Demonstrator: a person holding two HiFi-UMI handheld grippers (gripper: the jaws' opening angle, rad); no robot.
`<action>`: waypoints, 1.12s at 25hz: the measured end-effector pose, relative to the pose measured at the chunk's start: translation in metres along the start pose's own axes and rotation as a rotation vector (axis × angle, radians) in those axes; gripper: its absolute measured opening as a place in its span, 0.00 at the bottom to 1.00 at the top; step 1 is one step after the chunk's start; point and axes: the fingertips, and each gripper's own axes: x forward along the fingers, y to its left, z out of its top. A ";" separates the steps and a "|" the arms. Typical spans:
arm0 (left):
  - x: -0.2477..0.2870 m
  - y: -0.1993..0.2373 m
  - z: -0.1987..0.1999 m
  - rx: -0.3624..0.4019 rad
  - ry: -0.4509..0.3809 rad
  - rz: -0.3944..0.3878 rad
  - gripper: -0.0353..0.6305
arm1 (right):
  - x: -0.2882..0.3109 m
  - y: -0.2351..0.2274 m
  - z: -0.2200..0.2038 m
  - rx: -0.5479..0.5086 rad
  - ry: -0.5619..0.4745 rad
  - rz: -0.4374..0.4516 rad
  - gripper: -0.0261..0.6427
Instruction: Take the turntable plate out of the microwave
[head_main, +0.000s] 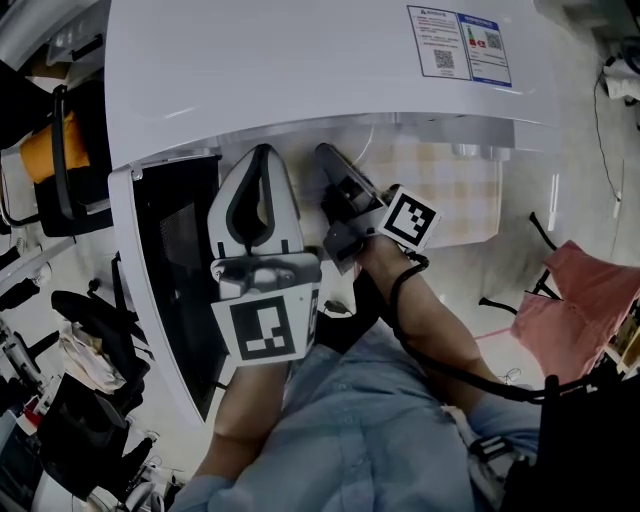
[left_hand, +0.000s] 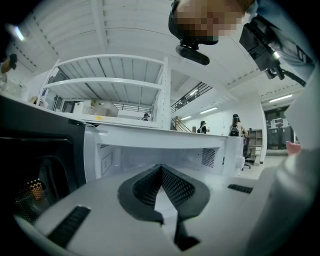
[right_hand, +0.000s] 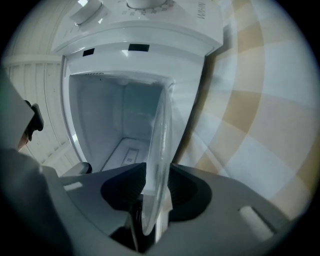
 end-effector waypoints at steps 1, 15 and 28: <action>0.000 0.002 0.000 0.002 -0.001 0.002 0.06 | 0.003 0.001 0.001 0.002 -0.004 0.011 0.23; -0.006 0.008 0.004 -0.010 0.017 -0.007 0.06 | 0.018 0.002 0.010 0.080 -0.030 0.085 0.08; -0.050 -0.010 0.021 0.008 -0.031 -0.010 0.06 | -0.023 0.035 0.000 0.105 -0.033 0.141 0.08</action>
